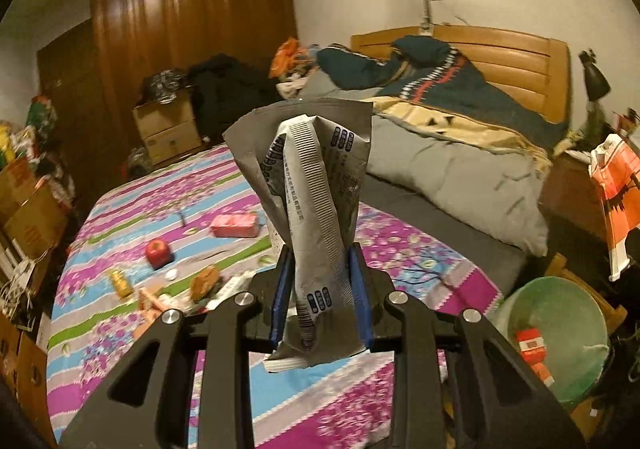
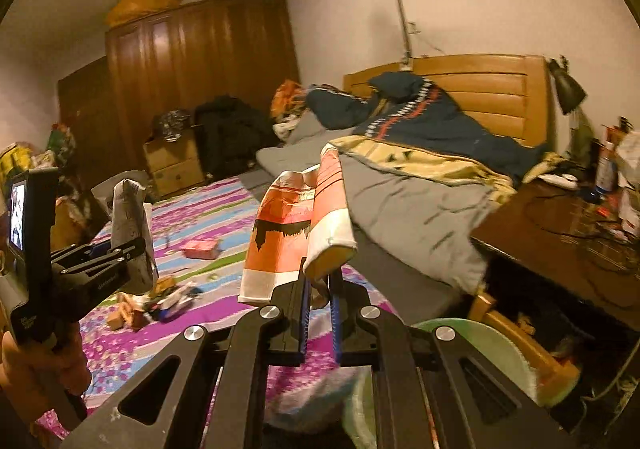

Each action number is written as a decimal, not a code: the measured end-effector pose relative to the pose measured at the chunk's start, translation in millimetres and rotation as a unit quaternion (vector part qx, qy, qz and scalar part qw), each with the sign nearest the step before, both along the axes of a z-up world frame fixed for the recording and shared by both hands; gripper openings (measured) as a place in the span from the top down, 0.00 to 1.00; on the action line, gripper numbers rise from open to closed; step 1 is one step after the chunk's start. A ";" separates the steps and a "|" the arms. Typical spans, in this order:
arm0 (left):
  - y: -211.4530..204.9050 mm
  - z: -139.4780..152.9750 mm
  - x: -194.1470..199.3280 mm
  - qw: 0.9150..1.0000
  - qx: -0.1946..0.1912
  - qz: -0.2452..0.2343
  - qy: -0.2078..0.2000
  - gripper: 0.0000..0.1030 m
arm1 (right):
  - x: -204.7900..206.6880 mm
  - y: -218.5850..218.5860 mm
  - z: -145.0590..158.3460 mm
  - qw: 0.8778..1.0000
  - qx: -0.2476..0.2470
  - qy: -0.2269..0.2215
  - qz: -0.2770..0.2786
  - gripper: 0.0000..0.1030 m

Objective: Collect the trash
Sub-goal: 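Carry the carton and white wrapper over the green bin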

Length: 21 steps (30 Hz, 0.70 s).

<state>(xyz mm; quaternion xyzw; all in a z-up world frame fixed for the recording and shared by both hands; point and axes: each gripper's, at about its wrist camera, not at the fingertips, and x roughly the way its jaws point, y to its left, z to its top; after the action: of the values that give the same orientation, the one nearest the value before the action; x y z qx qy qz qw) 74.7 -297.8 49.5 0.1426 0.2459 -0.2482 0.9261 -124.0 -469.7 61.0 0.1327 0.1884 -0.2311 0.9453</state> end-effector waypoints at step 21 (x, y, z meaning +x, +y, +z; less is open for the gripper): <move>-136.0 -31.7 -58.9 0.983 0.058 -0.173 0.007 0.74 | -82.6 -90.5 -34.4 0.989 0.030 0.055 -0.131 0.90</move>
<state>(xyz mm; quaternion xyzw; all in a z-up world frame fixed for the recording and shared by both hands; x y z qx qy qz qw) 15.8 -433.8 17.8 0.2353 0.2380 -0.3912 0.8573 -206.7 -560.2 26.6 0.1712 0.2279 -0.3541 0.8907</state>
